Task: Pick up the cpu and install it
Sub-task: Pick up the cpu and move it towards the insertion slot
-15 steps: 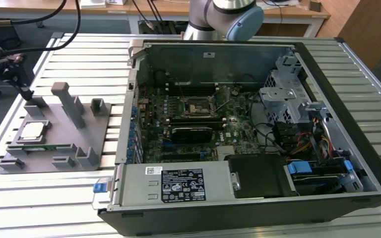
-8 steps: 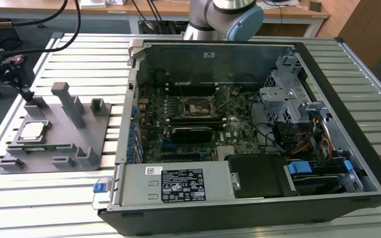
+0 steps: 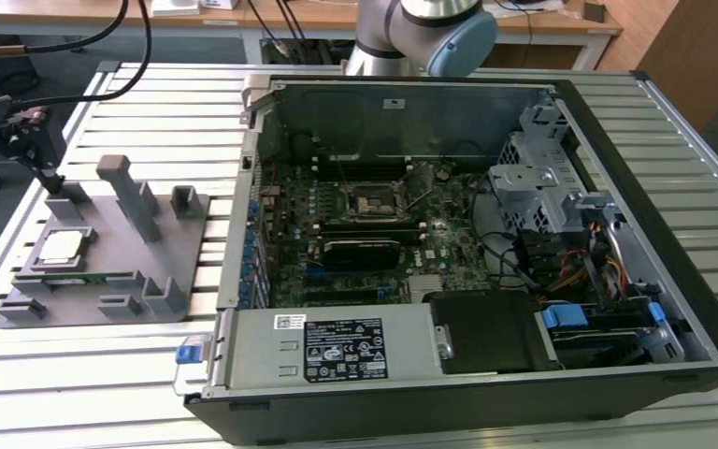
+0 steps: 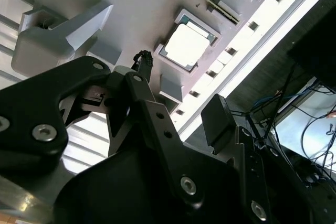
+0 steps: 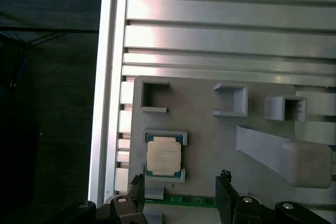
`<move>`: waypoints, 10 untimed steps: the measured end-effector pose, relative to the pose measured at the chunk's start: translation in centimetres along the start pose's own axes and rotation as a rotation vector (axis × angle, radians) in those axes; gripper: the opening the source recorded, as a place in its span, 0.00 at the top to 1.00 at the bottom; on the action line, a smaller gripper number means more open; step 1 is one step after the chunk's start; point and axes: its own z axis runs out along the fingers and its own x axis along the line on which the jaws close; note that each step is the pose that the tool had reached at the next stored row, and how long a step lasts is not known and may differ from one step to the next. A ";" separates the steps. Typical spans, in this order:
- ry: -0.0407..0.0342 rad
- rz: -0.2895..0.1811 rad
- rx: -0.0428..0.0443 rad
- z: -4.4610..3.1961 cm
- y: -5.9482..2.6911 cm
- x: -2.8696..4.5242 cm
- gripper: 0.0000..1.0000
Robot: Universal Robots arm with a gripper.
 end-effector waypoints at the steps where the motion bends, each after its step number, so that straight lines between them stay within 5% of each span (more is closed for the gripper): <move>1: 0.0002 -0.002 0.0001 0.05 -0.01 0.01 0.36; 10: 0.0009 -0.016 0.0004 0.46 -0.07 0.06 0.36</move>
